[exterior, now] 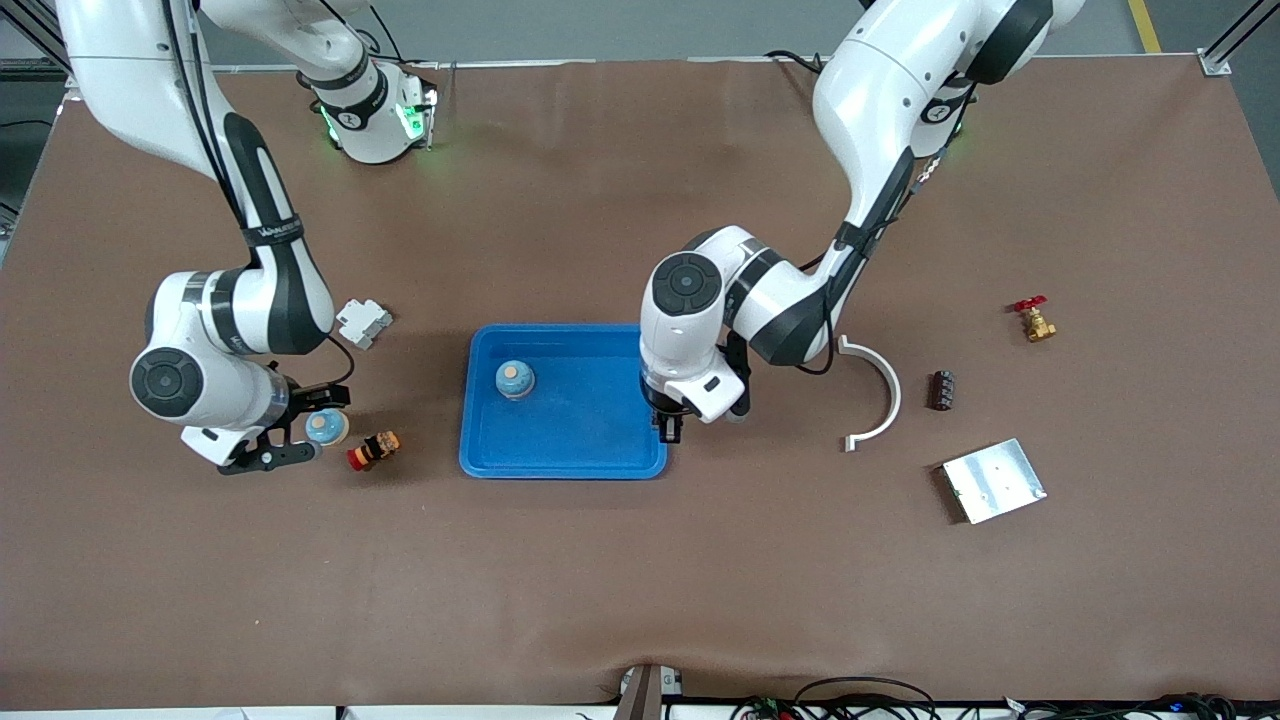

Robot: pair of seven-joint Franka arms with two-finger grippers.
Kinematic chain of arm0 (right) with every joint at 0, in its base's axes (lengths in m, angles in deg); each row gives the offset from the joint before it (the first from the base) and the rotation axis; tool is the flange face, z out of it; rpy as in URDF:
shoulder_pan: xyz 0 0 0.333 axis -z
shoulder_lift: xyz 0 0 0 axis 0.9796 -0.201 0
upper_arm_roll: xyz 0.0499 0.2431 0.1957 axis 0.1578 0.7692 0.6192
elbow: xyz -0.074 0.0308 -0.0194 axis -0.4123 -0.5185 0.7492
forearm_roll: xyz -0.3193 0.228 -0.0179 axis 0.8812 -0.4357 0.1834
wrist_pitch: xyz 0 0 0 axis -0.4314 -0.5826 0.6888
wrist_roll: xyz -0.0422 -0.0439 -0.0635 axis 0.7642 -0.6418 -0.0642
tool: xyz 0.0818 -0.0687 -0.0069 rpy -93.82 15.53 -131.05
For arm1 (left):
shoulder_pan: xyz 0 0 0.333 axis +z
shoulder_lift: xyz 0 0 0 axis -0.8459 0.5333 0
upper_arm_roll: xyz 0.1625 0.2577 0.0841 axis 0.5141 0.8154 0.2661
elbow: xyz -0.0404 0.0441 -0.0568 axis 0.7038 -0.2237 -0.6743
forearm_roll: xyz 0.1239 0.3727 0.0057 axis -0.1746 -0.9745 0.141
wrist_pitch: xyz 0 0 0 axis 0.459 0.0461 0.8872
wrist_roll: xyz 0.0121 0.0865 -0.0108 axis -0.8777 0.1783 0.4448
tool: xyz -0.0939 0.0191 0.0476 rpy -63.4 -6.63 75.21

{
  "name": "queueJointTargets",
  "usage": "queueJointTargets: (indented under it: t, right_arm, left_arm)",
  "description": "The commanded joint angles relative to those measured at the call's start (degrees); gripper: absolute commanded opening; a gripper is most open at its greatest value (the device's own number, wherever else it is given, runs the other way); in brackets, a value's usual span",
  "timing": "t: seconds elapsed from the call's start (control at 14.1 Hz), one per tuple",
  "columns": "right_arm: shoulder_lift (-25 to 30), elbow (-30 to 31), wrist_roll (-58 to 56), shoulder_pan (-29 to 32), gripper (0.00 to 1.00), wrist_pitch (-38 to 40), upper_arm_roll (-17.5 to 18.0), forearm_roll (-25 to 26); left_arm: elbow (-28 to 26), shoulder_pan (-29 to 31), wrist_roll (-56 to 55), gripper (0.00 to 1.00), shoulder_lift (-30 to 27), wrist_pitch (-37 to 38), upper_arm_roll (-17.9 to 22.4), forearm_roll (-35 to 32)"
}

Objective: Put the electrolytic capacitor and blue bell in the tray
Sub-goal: 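Lower the bell and capacitor into the blue tray with both grippers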

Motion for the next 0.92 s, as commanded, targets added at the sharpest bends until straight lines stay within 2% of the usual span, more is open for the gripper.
queueJointTargets:
  t: [0.0, 0.28, 0.57, 0.85]
  right_arm:
    - [-1.02, 0.65, -2.06, 1.44, 1.00, -1.98, 0.35, 0.76]
    - [-4.96, 0.39, -2.06, 2.13, 1.00, -8.47, 0.35, 0.58]
    - [-6.46, 0.66, -3.64, 2.58, 1.00, -8.83, 0.35, -1.79]
    - [-6.91, 0.66, -4.34, 2.40, 1.00, -8.74, 0.44, -6.10]
  left_arm:
    - [3.22, -3.59, -0.76, 0.00, 2.14, 0.82, 2.82, 0.95]
    - [4.45, -5.53, -1.98, 0.00, 5.13, -3.13, 3.17, 0.95]
    - [4.81, -9.48, -2.69, 0.00, 7.42, -6.21, 7.12, 0.95]
    - [4.72, -9.57, -2.69, 0.00, 8.56, -7.98, 7.31, 0.95]
